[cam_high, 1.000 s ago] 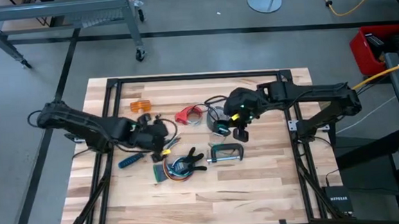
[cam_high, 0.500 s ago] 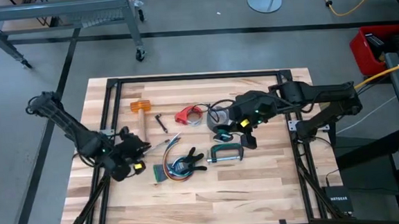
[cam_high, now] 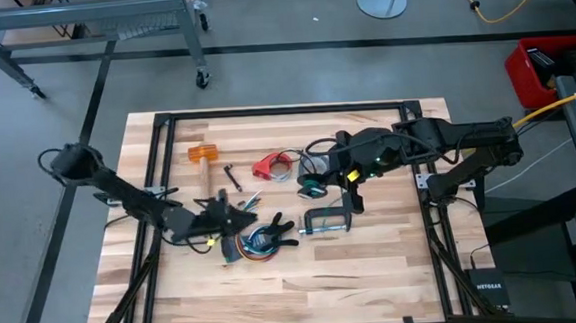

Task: Coil cords
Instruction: Coil the blue wire onto the spool

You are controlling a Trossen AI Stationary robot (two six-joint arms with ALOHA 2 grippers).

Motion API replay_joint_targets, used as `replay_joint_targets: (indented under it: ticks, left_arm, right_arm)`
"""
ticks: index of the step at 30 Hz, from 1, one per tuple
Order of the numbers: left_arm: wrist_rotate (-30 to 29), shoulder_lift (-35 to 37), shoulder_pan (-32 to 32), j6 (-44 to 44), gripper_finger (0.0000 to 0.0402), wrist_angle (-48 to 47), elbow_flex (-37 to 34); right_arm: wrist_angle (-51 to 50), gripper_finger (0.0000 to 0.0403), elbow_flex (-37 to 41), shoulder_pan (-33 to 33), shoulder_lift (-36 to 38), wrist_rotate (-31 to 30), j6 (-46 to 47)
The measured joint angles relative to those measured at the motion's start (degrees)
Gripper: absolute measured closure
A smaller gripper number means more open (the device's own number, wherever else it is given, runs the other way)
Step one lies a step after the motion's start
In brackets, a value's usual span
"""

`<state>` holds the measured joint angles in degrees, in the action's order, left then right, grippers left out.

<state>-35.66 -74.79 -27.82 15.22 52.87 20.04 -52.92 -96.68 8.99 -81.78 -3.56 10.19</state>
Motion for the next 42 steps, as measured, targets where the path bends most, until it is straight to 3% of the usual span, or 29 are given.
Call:
replay_joint_targets:
  ticks: [4, 10, 16, 27, 42]
  left_arm:
    - [5.8, -7.9, 2.8, -4.0, 0.0339, 5.6, 3.8]
    - [5.9, -18.0, 6.2, -15.3, 0.0306, 6.4, 13.3]
    - [5.9, -22.3, 8.2, -25.5, 0.0285, 5.7, 20.0]
    - [7.3, -22.4, 8.7, -15.6, 0.0281, 4.2, 20.6]
    - [7.2, -22.4, 10.2, -15.2, 0.0293, 4.7, 20.6]
  right_arm:
    - [3.2, 0.0401, 0.0, 0.0, -0.2, 0.0, -0.2]
    - [6.4, 0.0401, -0.1, 0.0, -0.9, 0.0, -1.9]
    - [6.6, 0.0401, -0.1, 0.0, -1.0, -1.6, -3.0]
    - [9.0, 0.0401, -0.1, 0.0, -1.0, -5.0, -3.1]
    - [13.0, 0.0401, 0.0, 0.0, -1.0, -5.0, -4.5]
